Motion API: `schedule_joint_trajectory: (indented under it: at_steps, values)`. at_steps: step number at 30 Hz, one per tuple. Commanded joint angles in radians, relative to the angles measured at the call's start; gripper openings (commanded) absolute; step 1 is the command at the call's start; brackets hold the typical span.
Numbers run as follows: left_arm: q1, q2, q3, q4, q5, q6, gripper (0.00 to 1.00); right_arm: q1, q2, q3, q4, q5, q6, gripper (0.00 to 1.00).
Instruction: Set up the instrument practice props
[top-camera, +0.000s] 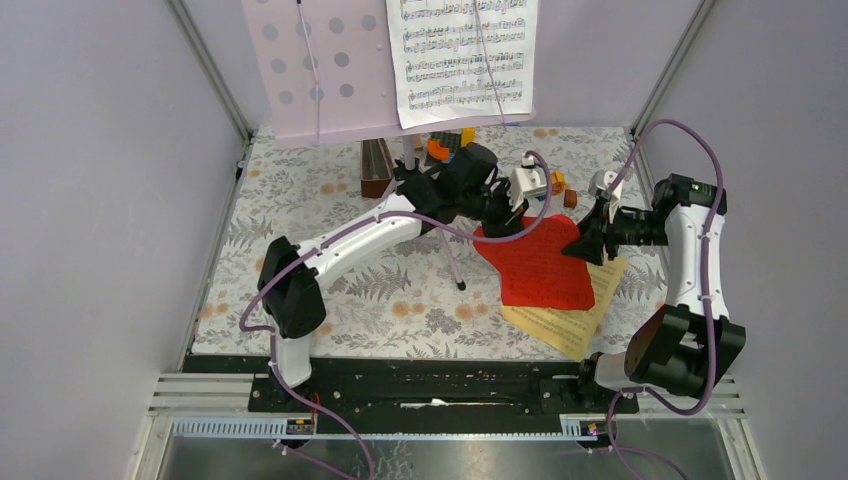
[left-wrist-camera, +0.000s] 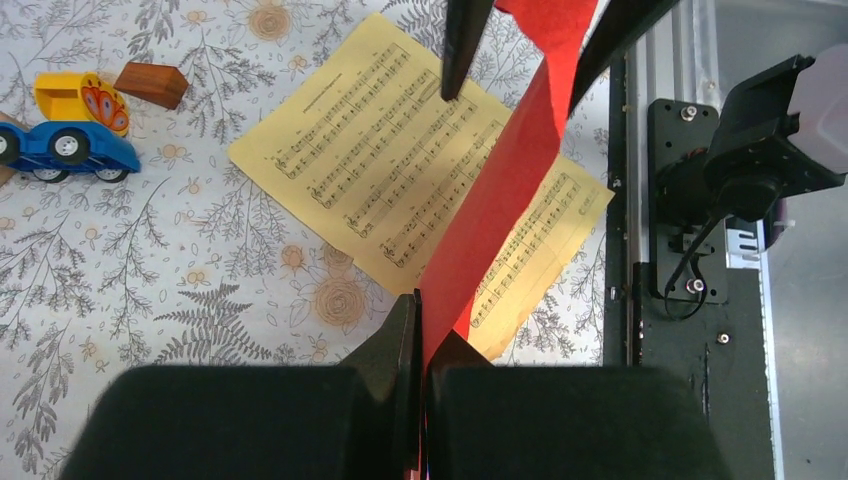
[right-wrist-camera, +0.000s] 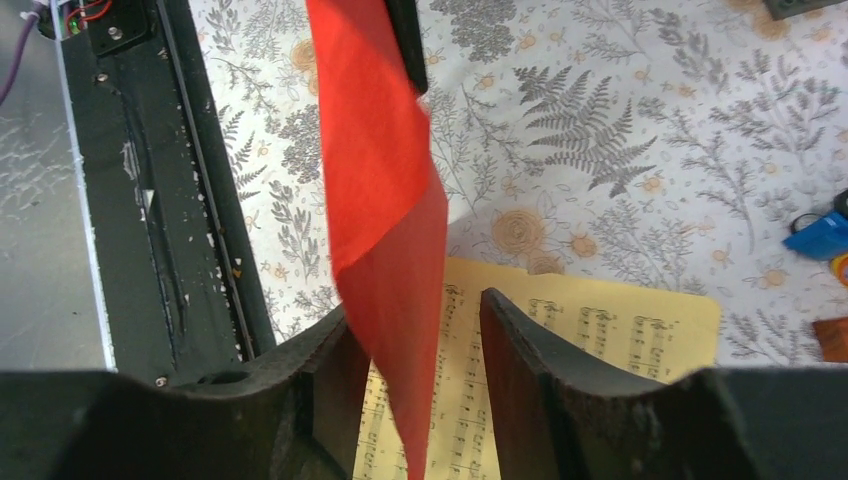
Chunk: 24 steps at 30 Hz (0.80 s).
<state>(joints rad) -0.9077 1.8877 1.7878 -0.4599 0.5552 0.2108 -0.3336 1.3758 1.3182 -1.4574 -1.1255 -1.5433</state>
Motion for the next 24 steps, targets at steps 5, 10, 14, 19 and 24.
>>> schedule_joint_trajectory:
  at_steps: [5,10,14,19,24]
  values:
    - [0.012,-0.027,0.093,0.026,0.058,-0.092,0.00,0.014,-0.012,-0.076,-0.019,-0.056,-0.053,0.43]
    - [0.011,-0.029,0.102,0.028,0.063,-0.107,0.00,0.024,0.002,-0.069,-0.020,-0.081,-0.043,0.19]
    - [0.012,-0.059,0.083,0.029,0.046,-0.095,0.01,0.025,0.013,-0.041,-0.020,-0.105,-0.006,0.03]
    - [0.015,-0.147,0.028,0.029,-0.008,-0.069,0.33,0.025,-0.004,-0.029,-0.020,-0.135,0.062,0.00]
    - [0.016,-0.259,-0.061,0.056,-0.072,-0.030,0.67,0.030,-0.072,-0.058,-0.023,-0.165,0.148,0.00]
